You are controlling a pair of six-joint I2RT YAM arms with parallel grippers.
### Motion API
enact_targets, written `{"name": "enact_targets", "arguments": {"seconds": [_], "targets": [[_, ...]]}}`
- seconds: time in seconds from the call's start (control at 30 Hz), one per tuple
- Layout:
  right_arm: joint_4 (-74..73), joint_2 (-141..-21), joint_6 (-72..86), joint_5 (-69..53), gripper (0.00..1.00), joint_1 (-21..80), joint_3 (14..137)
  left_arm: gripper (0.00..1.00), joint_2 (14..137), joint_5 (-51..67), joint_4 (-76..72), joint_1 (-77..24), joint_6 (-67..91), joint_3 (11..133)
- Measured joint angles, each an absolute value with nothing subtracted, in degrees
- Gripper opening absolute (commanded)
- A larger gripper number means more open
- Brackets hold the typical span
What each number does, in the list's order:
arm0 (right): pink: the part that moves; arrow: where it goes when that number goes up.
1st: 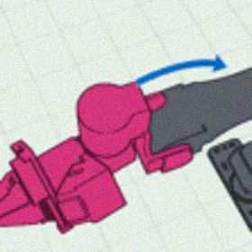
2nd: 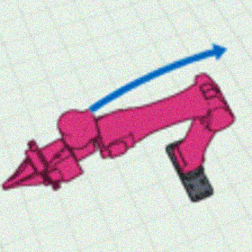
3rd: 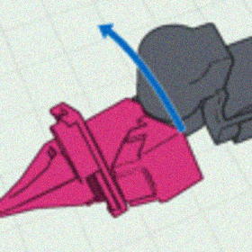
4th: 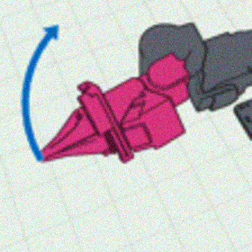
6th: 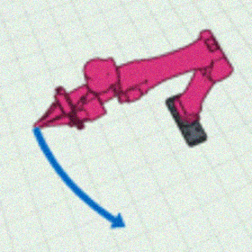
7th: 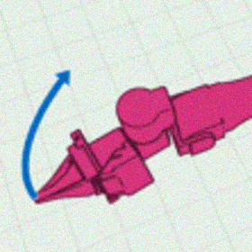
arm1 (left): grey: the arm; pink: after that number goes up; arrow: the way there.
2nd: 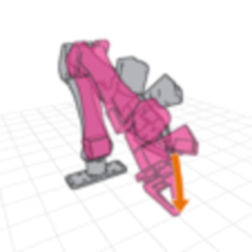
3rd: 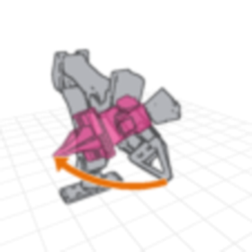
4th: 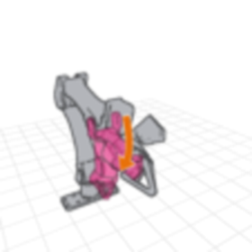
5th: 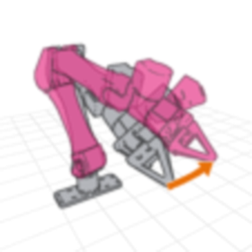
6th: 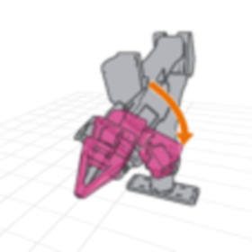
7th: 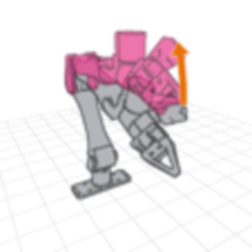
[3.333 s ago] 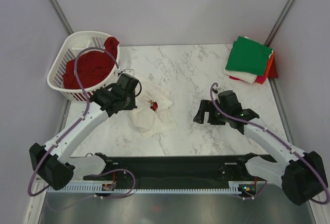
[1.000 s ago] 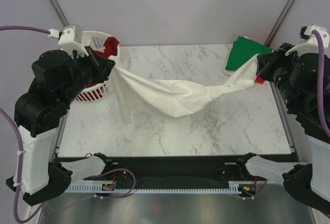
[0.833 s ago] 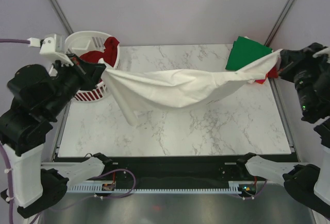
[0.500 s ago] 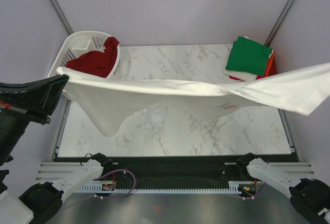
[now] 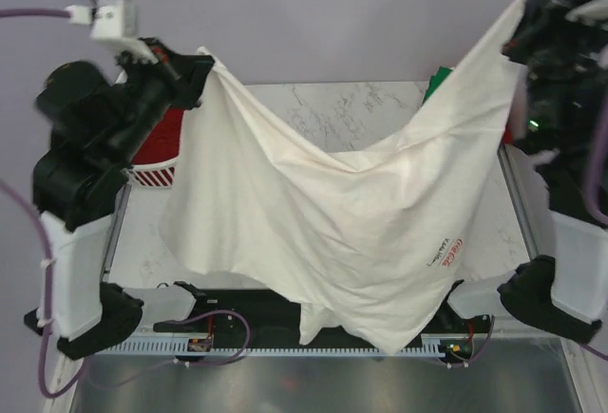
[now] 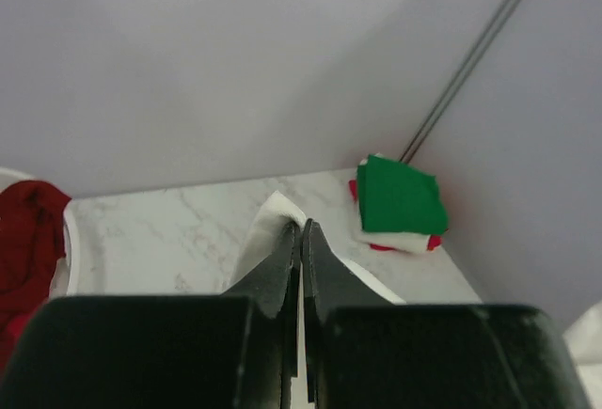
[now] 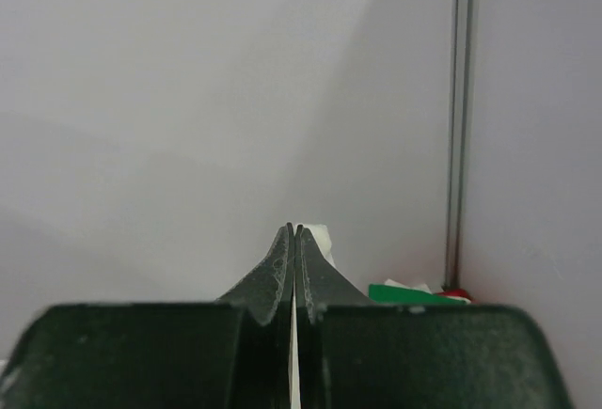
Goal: Fold and stack the t-shirts
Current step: Flatten the tshirt out
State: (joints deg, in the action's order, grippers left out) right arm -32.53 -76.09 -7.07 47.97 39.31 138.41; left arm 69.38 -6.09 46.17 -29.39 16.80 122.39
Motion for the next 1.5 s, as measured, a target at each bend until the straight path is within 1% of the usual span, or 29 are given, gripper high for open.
{"name": "enact_targets", "arguments": {"seconds": [0.03, 0.13, 0.2, 0.27, 0.3, 0.33, 0.37, 0.4, 0.43, 0.5, 0.6, 0.67, 0.77, 0.83, 0.9, 1.0, 1.03, 1.13, 1.2, 1.3, 1.37, 1.5], "targets": [[-30.7, -79.9, -8.5, 48.6, 0.00, 38.7, 138.6, 0.02, 72.2, -6.8, 46.0, -28.8, 16.8, 122.4], [-27.8, -91.1, -9.1, 47.1, 0.00, 32.8, 139.2, 0.02, 82.0, -6.0, 45.6, -23.4, 17.6, 121.1], [-27.7, -98.3, -7.2, 43.1, 0.00, 27.3, 139.3, 0.02, 88.0, -5.3, 45.6, -19.0, 18.9, 119.5], [-27.8, -108.4, -4.2, 38.4, 0.00, 21.1, 142.2, 0.02, 95.4, -5.5, 46.0, -15.0, 20.2, 118.7], [-27.5, -112.5, -3.1, 36.8, 0.01, 19.1, 143.5, 0.17, 98.1, -5.5, 46.0, -13.8, 20.4, 118.7], [-27.6, -118.6, -1.6, 35.3, 0.36, 16.7, 146.6, 0.30, 101.8, -5.7, 46.1, -12.4, 20.5, 118.7], [-26.6, -124.4, 0.3, 33.5, 0.68, 14.9, 149.0, 0.50, 105.2, -5.7, 47.0, -11.5, 20.7, 119.4], [-25.6, -129.3, 1.5, 32.2, 0.94, 13.5, 150.3, 0.79, 109.8, -6.1, 49.1, -10.4, 21.5, 121.9], [-24.7, -133.6, 2.7, 30.9, 0.98, 12.3, 150.8, 0.86, 112.9, -6.5, 49.9, -9.9, 21.7, 123.6], [-24.6, -141.3, 4.4, 29.2, 0.98, 10.5, 150.8, 0.99, 118.7, -7.5, 52.2, -8.9, 23.0, 125.7], [-26.1, -147.2, 6.6, 27.7, 0.98, 9.8, 146.7, 1.00, 121.1, -8.7, 56.0, -8.5, 23.7, 125.6], [-26.8, -147.1, 7.3, 26.8, 0.98, 10.1, 142.9, 1.00, 120.7, -9.3, 57.1, -8.5, 23.7, 125.7], [-26.5, -144.8, 8.0, 25.0, 0.98, 10.8, 141.6, 1.00, 117.5, -9.9, 57.4, -8.8, 23.7, 125.8], [-26.1, -139.2, 8.7, 23.4, 0.98, 11.3, 138.8, 1.00, 113.7, -10.4, 57.0, -9.2, 23.7, 125.1], [-25.0, -131.1, 9.6, 21.7, 0.98, 11.8, 133.1, 0.98, 108.2, -10.5, 55.7, -9.8, 23.7, 121.4], [-22.6, -114.8, 12.0, 18.8, 0.98, 12.5, 121.2, 0.96, 97.2, -10.0, 53.3, -10.8, 23.7, 112.0], [-22.3, -107.7, 13.2, 17.7, 0.98, 12.7, 116.2, 0.96, 93.5, -9.8, 52.8, -11.2, 23.7, 108.2], [-20.9, -92.5, 16.7, 15.2, 0.98, 12.9, 103.7, 0.93, 86.3, -8.1, 49.8, -11.7, 23.7, 97.6], [-19.7, -85.1, 19.0, 13.4, 0.98, 12.8, 94.8, 0.91, 84.2, -6.3, 48.1, -11.8, 23.7, 90.8], [-20.1, -79.7, 21.8, 9.6, 0.95, 12.4, 81.4, 0.89, 85.4, -3.5, 46.2, -12.5, 23.8, 83.8], [-20.3, -79.9, 23.4, 5.3, 0.89, 12.4, 72.4, 0.88, 87.7, -2.0, 45.6, -13.8, 23.8, 80.9], [-23.4, -80.2, 26.7, -3.1, 0.83, 13.8, 55.3, 0.88, 91.3, -0.9, 44.0, -16.5, 24.0, 79.6]]}}
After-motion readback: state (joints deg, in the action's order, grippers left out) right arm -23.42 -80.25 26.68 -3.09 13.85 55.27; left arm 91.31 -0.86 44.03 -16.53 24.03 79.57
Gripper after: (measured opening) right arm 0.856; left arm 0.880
